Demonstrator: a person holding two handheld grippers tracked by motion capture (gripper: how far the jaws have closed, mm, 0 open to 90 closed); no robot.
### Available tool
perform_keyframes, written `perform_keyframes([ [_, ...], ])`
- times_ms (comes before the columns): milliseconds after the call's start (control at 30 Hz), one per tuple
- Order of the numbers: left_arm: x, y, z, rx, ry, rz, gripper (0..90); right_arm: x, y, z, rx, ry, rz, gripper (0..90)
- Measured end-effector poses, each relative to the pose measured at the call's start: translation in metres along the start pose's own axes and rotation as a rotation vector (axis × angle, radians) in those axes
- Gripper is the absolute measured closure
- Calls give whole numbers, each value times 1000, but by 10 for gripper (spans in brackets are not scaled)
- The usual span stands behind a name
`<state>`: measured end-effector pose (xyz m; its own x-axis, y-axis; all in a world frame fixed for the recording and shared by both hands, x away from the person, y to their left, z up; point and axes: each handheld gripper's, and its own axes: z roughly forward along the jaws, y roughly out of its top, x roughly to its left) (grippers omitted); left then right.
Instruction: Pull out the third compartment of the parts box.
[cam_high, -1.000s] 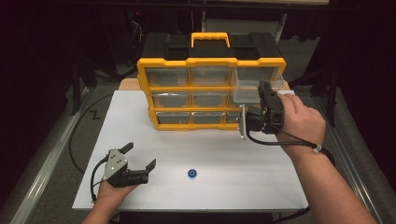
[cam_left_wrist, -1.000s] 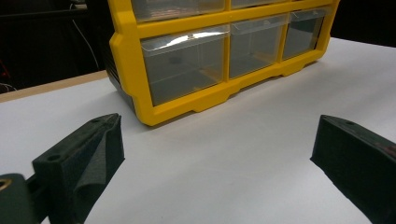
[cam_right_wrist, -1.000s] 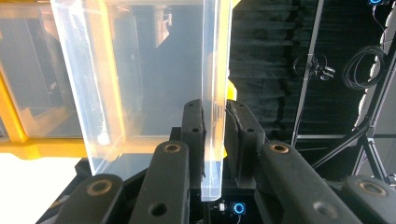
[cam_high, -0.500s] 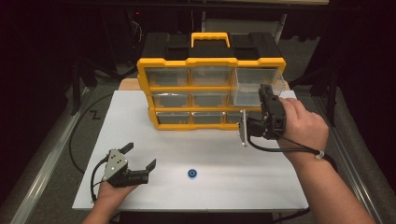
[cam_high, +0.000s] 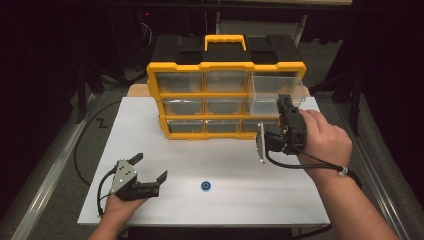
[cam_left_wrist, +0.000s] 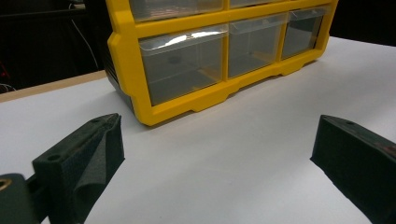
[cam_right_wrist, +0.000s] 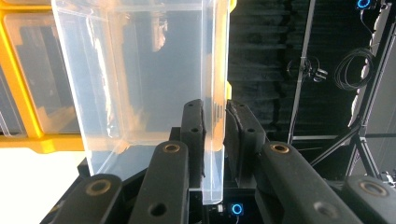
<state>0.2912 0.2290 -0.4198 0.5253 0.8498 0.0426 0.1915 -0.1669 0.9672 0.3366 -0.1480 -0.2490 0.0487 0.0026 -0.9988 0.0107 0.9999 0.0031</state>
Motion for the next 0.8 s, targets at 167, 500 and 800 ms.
perform_keyframes([
  [167, 0, 0, 0, 0, 2, -1, 29, 1, 0, 0, -2, 3, 1, 795],
  [500, 0, 0, 0, -5, 2, -2, 29, 4, 2, -11, -26, 13, 16, 717],
  [800, 0, 0, 0, -8, 5, -3, 29, 17, 5, -21, -47, 32, 25, 685],
])
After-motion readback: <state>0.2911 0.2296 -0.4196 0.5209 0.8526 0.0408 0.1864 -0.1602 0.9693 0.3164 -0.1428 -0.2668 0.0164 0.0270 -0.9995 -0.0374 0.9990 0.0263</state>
